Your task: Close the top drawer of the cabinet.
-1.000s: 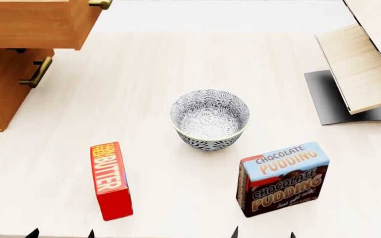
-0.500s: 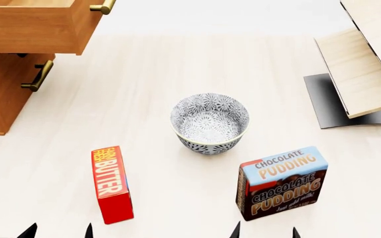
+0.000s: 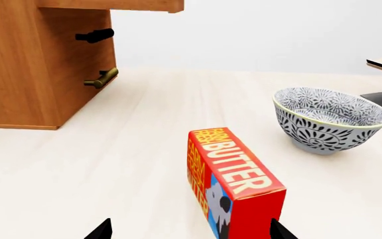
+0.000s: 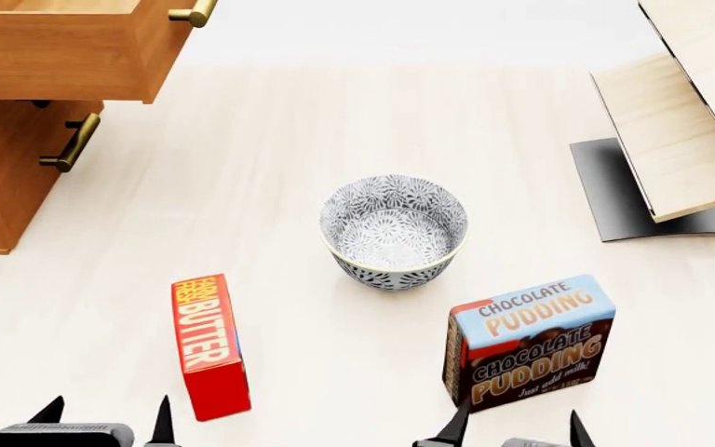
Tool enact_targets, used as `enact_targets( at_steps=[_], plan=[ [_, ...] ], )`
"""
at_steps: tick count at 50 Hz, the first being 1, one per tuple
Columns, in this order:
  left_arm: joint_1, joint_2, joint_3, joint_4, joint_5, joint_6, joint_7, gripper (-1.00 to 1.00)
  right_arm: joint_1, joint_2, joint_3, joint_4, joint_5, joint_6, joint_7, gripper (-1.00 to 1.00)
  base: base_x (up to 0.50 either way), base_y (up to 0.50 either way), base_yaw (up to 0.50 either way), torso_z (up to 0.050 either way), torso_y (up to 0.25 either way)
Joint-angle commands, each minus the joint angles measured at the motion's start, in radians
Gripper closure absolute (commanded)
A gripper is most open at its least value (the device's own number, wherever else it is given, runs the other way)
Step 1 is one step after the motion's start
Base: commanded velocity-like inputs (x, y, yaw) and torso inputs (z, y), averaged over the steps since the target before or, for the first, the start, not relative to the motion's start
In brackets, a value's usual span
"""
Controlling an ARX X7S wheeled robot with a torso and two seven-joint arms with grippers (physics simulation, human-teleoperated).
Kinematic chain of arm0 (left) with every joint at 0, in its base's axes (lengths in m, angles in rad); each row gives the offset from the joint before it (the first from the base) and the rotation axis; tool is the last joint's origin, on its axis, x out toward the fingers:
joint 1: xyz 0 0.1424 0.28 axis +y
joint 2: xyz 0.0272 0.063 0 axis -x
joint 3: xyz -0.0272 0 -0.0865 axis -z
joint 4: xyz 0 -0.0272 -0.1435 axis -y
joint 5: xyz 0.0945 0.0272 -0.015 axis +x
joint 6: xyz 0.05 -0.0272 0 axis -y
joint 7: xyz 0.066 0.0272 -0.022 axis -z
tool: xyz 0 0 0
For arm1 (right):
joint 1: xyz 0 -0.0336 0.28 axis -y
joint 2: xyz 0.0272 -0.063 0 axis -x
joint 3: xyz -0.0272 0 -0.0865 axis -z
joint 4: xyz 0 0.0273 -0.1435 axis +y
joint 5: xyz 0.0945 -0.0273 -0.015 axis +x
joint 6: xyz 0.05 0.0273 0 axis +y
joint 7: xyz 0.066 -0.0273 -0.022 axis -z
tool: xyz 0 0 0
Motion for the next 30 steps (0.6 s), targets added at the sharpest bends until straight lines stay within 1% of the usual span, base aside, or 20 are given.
enact_targets(
  at_steps=[1,10,23,30],
  plan=[
    [-0.05,-0.012,-0.006,0.141,-0.025,-0.159,-0.057,-1.0,0.014,0.017,0.014,-0.128,0.021,0.104,0.046,-1.0,0.0,0.0,0.0,0.0,0.0],
    [-0.057,-0.026,-0.016,0.304,-0.056,-0.3,-0.105,-1.0,0.016,0.036,0.028,-0.281,0.04,0.215,0.083,-1.0,0.0,0.0,0.0,0.0,0.0],
    [-0.046,-0.044,-0.02,0.431,-0.077,-0.376,-0.141,-1.0,0.007,0.056,0.02,-0.38,0.033,0.281,0.12,-1.0,0.0,0.0,0.0,0.0,0.0],
    [-0.037,-0.053,-0.021,0.469,-0.084,-0.397,-0.154,-1.0,0.005,0.066,0.019,-0.443,0.036,0.319,0.135,-1.0,0.0,0.0,0.0,0.0,0.0]
  ],
)
